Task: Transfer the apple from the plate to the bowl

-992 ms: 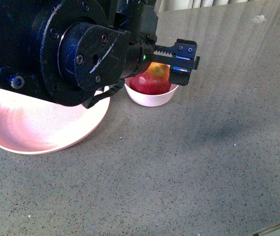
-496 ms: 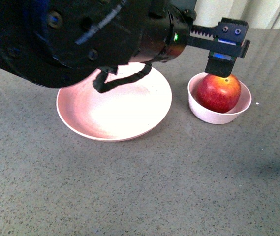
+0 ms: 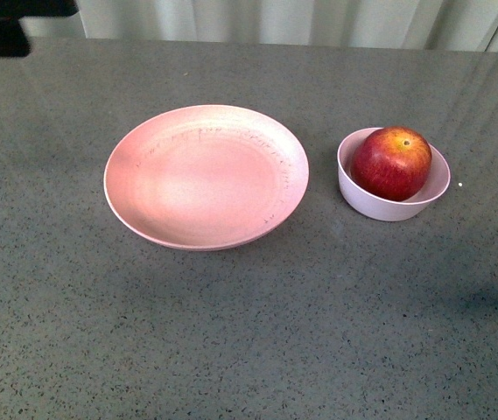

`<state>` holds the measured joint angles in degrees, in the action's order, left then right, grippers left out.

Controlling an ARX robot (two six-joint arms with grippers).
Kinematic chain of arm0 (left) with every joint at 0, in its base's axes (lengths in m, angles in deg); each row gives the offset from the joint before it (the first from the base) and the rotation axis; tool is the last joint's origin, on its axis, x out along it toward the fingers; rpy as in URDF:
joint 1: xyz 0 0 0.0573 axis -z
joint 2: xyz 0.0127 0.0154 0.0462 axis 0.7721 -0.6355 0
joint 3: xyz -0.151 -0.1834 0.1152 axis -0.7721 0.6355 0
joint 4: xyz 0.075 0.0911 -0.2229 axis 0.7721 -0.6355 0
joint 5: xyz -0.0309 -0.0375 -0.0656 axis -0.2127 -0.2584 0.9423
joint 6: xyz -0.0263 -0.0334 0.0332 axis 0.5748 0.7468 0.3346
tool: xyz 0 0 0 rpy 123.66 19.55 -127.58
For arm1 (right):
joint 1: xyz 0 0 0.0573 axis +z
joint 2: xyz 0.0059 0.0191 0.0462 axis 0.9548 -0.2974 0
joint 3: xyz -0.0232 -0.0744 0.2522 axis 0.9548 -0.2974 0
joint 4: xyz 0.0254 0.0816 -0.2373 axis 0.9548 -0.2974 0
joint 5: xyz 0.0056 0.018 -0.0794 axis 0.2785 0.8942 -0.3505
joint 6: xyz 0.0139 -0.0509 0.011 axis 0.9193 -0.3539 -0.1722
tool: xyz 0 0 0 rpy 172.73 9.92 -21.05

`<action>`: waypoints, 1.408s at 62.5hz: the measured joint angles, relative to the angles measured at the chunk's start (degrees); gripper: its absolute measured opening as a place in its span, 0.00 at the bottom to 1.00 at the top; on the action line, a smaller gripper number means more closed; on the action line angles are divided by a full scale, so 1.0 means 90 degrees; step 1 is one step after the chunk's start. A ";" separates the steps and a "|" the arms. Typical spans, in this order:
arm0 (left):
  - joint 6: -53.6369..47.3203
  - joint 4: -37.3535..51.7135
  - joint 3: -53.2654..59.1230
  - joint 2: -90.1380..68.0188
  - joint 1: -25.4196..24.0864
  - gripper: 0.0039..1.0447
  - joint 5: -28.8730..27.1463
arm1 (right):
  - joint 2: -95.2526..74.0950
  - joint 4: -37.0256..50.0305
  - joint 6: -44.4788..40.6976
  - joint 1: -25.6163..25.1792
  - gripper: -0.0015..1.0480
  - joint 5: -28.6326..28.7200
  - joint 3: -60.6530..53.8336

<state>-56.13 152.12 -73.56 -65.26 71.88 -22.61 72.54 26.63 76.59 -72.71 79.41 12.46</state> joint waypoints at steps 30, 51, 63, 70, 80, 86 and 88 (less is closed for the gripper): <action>-0.0024 -0.0860 0.1858 0.2616 -0.1241 0.01 0.1207 | 0.0000 0.0000 -0.0002 0.0000 0.91 0.0000 0.0000; -0.0027 -0.2096 0.2346 0.4350 -0.1719 0.01 0.1671 | 0.0000 0.0000 0.0000 0.0000 0.91 0.0000 0.0000; -0.0041 -0.2892 0.2487 0.5304 -0.2285 0.01 0.2268 | 0.0000 0.0000 0.0000 0.0000 0.91 -0.0005 0.0000; -0.0041 -0.3393 0.2518 0.5877 -0.2341 0.01 0.2317 | 0.0000 0.0000 0.0000 0.0000 0.91 0.0000 0.0000; -0.0044 -0.4233 0.2523 0.6807 -0.2346 0.01 0.2317 | 0.0000 0.0000 0.0000 0.0000 0.91 -0.0002 0.0000; -0.0044 -0.4546 0.2523 0.7140 -0.2346 0.01 0.2314 | 0.0000 0.0000 0.0000 0.0000 0.91 -0.0002 0.0000; -0.0044 -0.4646 0.2523 0.7244 -0.2346 0.01 0.2314 | 0.0000 0.0000 0.0000 0.0000 0.91 -0.0002 0.0000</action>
<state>-56.52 110.30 -50.85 -0.06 50.77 -1.78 72.54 26.63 76.59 -72.71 79.39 12.46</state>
